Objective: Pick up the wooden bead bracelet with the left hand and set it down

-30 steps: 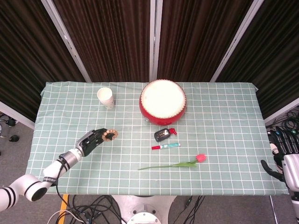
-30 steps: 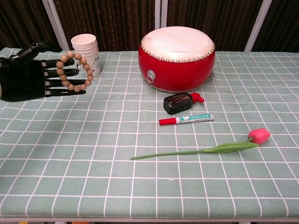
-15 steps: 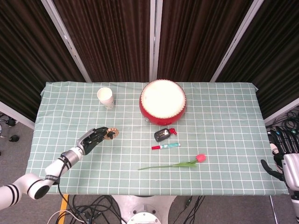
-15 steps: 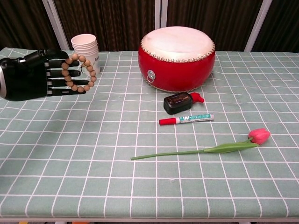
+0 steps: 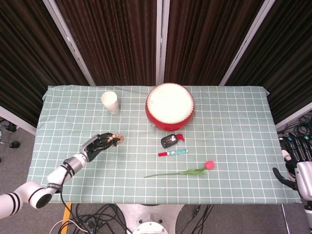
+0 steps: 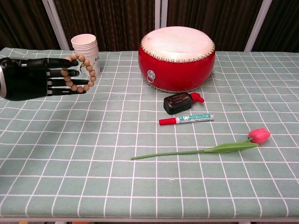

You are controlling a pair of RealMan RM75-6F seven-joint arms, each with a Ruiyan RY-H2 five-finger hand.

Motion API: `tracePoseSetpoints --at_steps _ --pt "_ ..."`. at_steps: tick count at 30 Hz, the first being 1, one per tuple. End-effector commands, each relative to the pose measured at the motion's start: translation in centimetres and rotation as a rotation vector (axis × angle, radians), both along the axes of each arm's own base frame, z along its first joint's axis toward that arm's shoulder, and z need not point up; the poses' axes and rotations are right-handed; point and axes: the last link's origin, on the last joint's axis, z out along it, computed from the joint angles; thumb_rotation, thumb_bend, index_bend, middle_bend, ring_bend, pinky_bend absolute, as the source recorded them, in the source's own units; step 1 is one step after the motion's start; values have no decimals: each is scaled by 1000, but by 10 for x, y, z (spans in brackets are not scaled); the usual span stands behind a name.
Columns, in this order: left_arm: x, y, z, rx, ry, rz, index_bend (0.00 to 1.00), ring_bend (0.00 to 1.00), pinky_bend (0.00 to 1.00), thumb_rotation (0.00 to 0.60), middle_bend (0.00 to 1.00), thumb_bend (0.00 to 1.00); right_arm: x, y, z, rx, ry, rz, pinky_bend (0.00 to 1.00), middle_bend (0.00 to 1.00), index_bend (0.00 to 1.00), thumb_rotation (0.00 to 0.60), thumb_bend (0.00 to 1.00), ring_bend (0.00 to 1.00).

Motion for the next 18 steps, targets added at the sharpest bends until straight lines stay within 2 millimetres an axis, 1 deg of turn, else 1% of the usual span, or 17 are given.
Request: tracePoseSetpoints --at_steps 1,5,7,9,12,18 --pt "-1 0 1 6 8 -2 532 220 103 600 592 477 0 0 0 -1 0 2 0 0 0 600 165 0" --pt "-1 -2 3 15 10 -1 560 234 105 600 617 480 1 1 0 -2 0 8 0 0 0 600 164 0" --pt "-1 -4 3 17 13 -7 565 234 105 567 620 480 1 1 0 -1 0 8 0 0 0 600 164 0" --pt "-1 -5 3 19 18 -15 571 234 105 508 624 480 1 2 0 -2 0 9 0 0 0 600 164 0" --pt "-1 -7 3 19 28 -27 578 234 105 479 629 479 2 3 0 -2 0 11 0 0 0 600 165 0" --pt "0 -9 3 30 46 -47 609 259 106 476 657 475 2 4 1 -6 0 11 0 0 0 600 163 0"
